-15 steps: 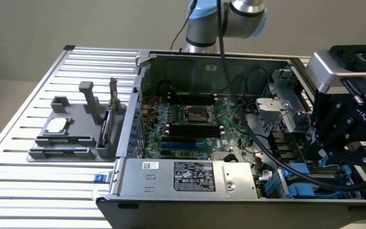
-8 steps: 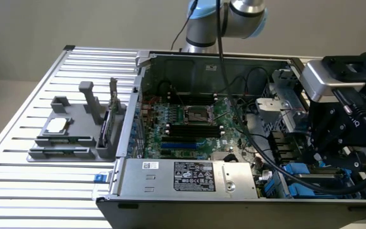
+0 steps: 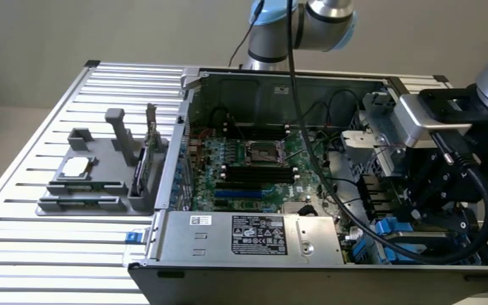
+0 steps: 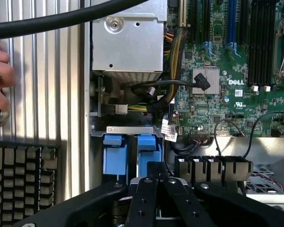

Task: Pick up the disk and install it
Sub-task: 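Insert the disk into the insertion slot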

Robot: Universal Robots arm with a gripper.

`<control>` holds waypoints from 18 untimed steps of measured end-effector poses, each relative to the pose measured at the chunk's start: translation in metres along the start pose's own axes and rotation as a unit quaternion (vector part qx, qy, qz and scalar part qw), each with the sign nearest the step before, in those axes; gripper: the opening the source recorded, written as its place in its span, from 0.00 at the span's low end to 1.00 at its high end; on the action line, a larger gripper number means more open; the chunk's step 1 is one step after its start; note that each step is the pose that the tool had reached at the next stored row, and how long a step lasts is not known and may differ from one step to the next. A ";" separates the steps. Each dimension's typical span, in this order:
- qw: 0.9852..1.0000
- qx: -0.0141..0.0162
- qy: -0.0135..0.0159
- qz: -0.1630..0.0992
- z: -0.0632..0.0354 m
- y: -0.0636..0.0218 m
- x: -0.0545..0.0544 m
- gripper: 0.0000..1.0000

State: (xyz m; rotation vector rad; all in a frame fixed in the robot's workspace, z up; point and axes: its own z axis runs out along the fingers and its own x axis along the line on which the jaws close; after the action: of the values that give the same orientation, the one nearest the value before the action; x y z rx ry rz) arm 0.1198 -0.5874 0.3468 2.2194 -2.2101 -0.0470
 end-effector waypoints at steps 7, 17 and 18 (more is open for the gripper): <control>1.000 0.001 0.001 0.000 0.0102 -0.0003 0.000 0.13; 1.000 0.001 0.001 0.000 0.0128 -0.0005 0.000 0.13; 1.000 0.001 0.001 0.000 0.0128 -0.0007 0.000 0.13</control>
State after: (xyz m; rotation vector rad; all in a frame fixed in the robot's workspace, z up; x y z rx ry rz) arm 0.1201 -0.5868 0.3340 2.2199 -2.2090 -0.0419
